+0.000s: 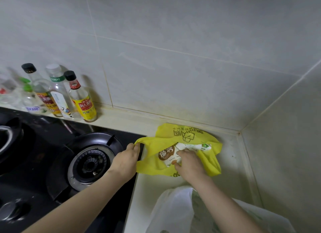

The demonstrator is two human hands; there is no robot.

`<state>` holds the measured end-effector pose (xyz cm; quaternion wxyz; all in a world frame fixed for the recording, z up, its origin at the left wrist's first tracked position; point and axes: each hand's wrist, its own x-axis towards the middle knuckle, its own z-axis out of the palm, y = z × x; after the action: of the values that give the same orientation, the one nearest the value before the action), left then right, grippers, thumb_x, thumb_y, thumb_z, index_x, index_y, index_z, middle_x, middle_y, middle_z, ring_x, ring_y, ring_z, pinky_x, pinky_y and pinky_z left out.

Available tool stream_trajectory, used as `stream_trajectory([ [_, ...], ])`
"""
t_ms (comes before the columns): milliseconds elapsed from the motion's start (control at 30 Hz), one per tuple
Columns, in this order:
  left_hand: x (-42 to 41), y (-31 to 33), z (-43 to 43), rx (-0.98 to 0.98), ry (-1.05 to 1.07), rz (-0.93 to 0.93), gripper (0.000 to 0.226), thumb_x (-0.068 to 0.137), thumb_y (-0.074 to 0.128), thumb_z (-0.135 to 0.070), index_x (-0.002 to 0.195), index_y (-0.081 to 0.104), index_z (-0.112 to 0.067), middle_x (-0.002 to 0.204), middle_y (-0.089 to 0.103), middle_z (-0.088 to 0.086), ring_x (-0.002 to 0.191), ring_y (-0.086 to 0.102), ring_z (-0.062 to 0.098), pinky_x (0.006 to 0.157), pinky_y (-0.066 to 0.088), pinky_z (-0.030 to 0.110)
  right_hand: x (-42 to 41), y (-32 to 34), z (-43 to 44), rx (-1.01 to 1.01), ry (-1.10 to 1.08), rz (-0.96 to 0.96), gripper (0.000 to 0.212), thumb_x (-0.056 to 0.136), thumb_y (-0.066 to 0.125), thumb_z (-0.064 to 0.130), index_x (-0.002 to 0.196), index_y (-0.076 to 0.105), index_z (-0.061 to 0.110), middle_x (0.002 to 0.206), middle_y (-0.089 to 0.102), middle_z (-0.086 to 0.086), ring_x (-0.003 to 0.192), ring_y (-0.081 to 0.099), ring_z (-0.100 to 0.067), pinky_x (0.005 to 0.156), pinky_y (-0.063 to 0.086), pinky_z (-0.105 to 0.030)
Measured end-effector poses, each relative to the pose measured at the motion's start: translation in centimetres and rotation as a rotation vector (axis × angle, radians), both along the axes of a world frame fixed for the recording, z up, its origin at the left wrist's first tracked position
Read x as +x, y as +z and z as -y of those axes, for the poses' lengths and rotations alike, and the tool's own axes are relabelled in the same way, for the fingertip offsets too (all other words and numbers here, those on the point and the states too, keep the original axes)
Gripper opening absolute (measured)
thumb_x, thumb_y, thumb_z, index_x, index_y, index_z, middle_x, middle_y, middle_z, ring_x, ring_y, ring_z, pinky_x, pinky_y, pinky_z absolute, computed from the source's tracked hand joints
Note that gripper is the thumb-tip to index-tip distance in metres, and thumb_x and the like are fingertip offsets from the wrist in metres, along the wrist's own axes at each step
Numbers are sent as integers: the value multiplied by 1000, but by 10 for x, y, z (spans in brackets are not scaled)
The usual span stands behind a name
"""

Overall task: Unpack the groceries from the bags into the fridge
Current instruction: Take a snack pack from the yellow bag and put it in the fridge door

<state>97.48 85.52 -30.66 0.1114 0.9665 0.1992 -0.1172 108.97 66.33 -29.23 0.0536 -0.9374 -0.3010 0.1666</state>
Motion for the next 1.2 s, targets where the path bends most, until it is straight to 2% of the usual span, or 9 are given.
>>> stream_trajectory([
  [133, 0, -10, 0, -29, -1, -11, 68, 87, 44, -2, 148, 16, -8, 129, 38, 8, 97, 61, 32, 80, 52, 41, 4, -17, -17, -18, -77, -60, 37, 91, 56, 36, 119, 57, 11, 122, 57, -8, 112, 54, -24, 93, 47, -33],
  [200, 1, -13, -2, -44, 2, -9, 69, 86, 44, -2, 149, 15, -8, 129, 38, 8, 96, 61, 33, 80, 52, 43, 6, -23, -22, -30, -138, -103, 48, 90, 58, 43, 127, 51, 12, 128, 52, -7, 114, 54, -24, 91, 47, -33],
  [367, 4, -17, -1, -86, 8, 11, 70, 84, 45, -1, 148, 18, -9, 126, 39, 7, 94, 61, 33, 78, 52, 44, 5, -40, -22, -181, -115, -123, 82, 81, 70, 43, 145, 28, 15, 149, 28, -9, 117, 55, -24, 82, 52, -33],
  [467, 5, -18, -1, -89, 3, 15, 70, 83, 44, -1, 148, 17, -9, 126, 39, 8, 92, 61, 34, 78, 52, 45, 1, -45, -21, -180, -127, -95, 78, 78, 72, 44, 141, 34, 17, 150, 26, -10, 116, 56, -25, 82, 52, -32],
  [633, 4, -12, 2, -88, 3, 14, 69, 83, 42, 1, 147, 19, -9, 123, 40, 8, 93, 60, 35, 75, 51, 43, -4, -45, -11, -57, -215, -145, 69, 74, 75, 41, 131, 45, 18, 132, 46, -5, 115, 54, -23, 92, 49, -30],
  [733, 1, -7, 7, -99, 8, 9, 70, 81, 43, 2, 147, 19, -9, 122, 40, 8, 93, 60, 35, 75, 50, 43, -9, -42, 1, 112, -290, -216, 53, 70, 75, 32, 118, 56, 19, 117, 61, -1, 105, 60, -22, 85, 52, -30],
  [867, -3, 2, 16, -109, 6, 23, 71, 80, 45, 2, 146, 21, -11, 120, 41, 8, 92, 60, 35, 74, 51, 43, -16, -29, 19, 348, -374, -223, 42, 69, 75, 27, 108, 61, 25, 100, 67, 5, 91, 63, -18, 73, 51, -29],
  [1033, -7, 23, 27, -125, 26, 82, 63, 79, 43, 4, 139, 30, -11, 114, 41, 8, 89, 59, 36, 70, 46, 40, -25, -2, 39, 521, -435, -175, 49, 69, 75, 22, 115, 60, 26, 103, 67, 8, 89, 64, -14, 78, 54, -33],
  [1200, -17, 49, 42, -127, 51, 155, 52, 82, 51, -8, 133, 42, -12, 125, 39, 8, 92, 60, 35, 77, 50, 39, -41, 23, 64, 584, -462, -183, 49, 66, 70, 27, 114, 61, 27, 103, 68, 8, 89, 63, -13, 74, 50, -28],
])
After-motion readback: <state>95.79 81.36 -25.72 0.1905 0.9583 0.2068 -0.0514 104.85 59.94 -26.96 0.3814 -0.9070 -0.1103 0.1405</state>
